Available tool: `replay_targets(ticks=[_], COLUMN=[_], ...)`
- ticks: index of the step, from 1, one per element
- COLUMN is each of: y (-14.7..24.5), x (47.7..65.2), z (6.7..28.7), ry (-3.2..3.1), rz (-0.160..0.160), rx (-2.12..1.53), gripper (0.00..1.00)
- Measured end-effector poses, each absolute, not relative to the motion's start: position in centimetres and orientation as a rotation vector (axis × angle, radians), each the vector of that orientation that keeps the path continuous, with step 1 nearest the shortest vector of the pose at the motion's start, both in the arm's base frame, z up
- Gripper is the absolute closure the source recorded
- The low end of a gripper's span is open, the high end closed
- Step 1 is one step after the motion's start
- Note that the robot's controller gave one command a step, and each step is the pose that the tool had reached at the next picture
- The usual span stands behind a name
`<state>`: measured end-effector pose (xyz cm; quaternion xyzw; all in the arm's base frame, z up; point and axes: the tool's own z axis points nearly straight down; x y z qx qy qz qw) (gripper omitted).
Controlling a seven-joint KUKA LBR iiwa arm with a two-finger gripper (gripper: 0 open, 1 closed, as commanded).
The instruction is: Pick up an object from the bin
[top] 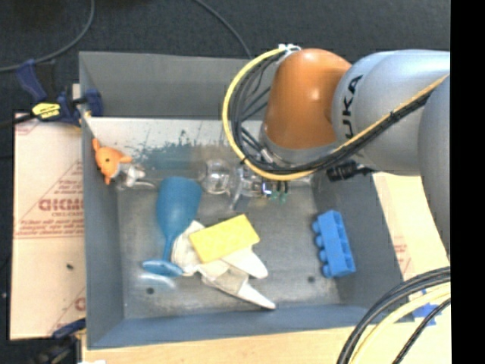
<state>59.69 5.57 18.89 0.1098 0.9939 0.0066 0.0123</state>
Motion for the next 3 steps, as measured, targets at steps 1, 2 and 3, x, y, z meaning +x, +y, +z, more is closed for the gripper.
replay_targets(ticks=[1, 2, 3], y=[10.4, 12.5, 7.1], x=[62.9, 63.6, 62.7], z=[10.7, 5.2, 7.3], ry=[3.082, 3.078, 3.089], rz=[0.026, 0.03, 0.024], rx=[0.464, 0.528, 0.36], gripper=[1.0, 1.0, 1.0])
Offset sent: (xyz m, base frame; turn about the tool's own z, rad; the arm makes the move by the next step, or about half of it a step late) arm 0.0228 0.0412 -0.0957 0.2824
